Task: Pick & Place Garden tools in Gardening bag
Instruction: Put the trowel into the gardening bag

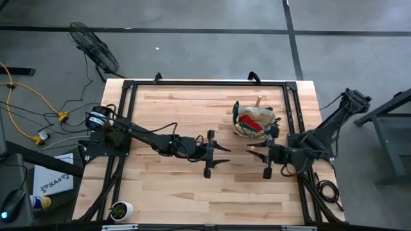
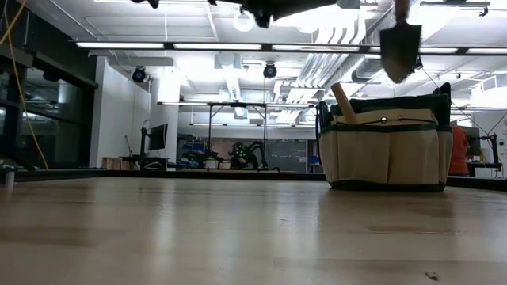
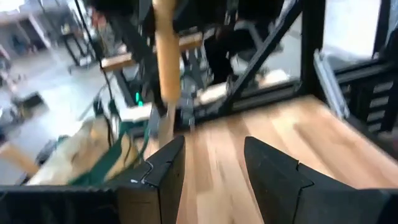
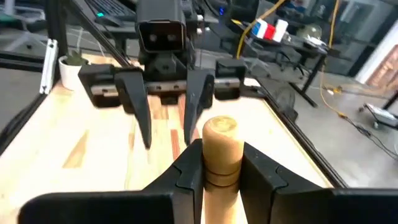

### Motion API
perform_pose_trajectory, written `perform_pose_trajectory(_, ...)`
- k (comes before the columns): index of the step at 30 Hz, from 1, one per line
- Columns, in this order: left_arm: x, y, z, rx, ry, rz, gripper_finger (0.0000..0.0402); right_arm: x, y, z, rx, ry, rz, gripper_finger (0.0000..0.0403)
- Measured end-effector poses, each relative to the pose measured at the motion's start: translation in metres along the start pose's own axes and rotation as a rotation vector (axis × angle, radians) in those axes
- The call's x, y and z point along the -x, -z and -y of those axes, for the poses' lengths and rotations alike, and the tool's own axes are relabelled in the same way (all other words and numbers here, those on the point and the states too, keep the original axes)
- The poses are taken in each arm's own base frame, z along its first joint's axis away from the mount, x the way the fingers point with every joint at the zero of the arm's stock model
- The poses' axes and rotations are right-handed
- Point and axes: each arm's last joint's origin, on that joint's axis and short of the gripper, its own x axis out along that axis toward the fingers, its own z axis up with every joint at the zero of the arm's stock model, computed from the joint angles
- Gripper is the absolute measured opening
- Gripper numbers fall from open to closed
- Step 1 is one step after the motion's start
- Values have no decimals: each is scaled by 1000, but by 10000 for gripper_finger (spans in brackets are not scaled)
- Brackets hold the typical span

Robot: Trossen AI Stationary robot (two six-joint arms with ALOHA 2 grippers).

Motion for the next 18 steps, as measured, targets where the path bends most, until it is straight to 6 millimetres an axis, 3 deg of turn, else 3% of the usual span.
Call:
perform_pose_trajectory(8,10,9,-1,19,-4,-76,161,24,17,-4,-41,-22,-84,62)
perform_pose_trajectory(18,48,50,-10,115,-88,80,140,40,39,-2,-50,-5,-188,62)
